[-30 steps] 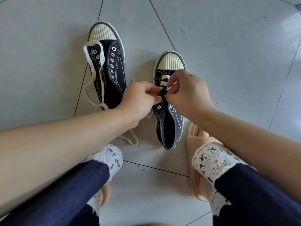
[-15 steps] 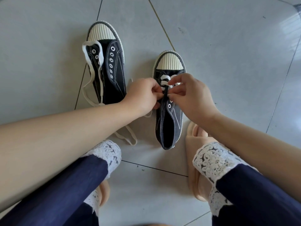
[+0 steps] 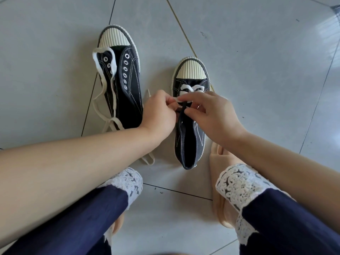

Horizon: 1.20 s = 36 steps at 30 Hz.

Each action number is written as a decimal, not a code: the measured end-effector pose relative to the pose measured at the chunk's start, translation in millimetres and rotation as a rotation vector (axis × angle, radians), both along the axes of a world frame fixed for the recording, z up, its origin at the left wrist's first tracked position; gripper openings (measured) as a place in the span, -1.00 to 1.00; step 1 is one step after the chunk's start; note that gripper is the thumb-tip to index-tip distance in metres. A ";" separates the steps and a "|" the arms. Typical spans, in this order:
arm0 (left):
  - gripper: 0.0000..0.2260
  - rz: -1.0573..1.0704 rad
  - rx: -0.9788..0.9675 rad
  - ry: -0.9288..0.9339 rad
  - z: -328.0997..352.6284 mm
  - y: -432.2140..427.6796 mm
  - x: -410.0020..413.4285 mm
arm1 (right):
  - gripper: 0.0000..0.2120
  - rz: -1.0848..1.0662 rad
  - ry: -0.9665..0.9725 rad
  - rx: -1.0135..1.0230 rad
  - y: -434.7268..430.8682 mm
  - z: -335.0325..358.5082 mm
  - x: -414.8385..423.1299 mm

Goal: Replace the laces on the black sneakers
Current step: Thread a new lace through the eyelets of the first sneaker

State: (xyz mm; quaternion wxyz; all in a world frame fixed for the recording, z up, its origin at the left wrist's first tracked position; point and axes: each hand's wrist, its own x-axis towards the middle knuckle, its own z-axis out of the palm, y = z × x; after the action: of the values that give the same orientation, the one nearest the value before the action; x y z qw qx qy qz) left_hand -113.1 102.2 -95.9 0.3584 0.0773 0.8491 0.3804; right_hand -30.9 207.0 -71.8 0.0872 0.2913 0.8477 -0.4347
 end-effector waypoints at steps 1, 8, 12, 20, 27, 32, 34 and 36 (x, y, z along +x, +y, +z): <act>-0.78 -0.003 -0.006 0.013 -0.8 0.0 0.4 | -0.75 0.017 0.000 0.015 -1.1 -0.1 -1.2; -0.76 -0.022 0.066 0.052 5.0 -4.5 -10.8 | -0.85 0.107 -0.104 0.074 7.5 -1.3 -12.4; -0.74 0.194 0.205 -0.018 22.1 -21.3 -33.2 | -0.84 0.102 -0.093 0.032 11.5 0.9 -10.3; -0.72 0.460 0.438 -0.465 47.4 -5.9 -44.0 | -0.77 0.075 -0.111 -0.034 14.3 2.4 -10.8; -0.77 -0.064 0.117 0.048 47.5 -14.9 -73.4 | -0.75 0.131 -0.124 0.008 14.2 1.6 -12.3; -0.74 -0.838 -0.199 0.302 30.3 -9.1 -37.5 | -0.76 0.128 -0.141 0.021 15.3 0.2 -12.8; -0.72 -0.911 -0.249 0.378 25.8 -2.0 -31.9 | -0.76 0.106 -0.147 0.022 15.2 -1.4 -13.0; -0.79 -0.936 -0.236 0.456 23.7 0.9 -35.2 | -0.76 0.106 -0.145 0.037 15.6 -2.3 -13.3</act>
State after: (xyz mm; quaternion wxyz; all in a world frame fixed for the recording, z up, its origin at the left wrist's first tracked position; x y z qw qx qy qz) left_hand -148.3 103.1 -72.2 0.3023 0.4876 0.8172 0.0554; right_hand -44.2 222.6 -74.1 0.1656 0.2783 0.8614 -0.3913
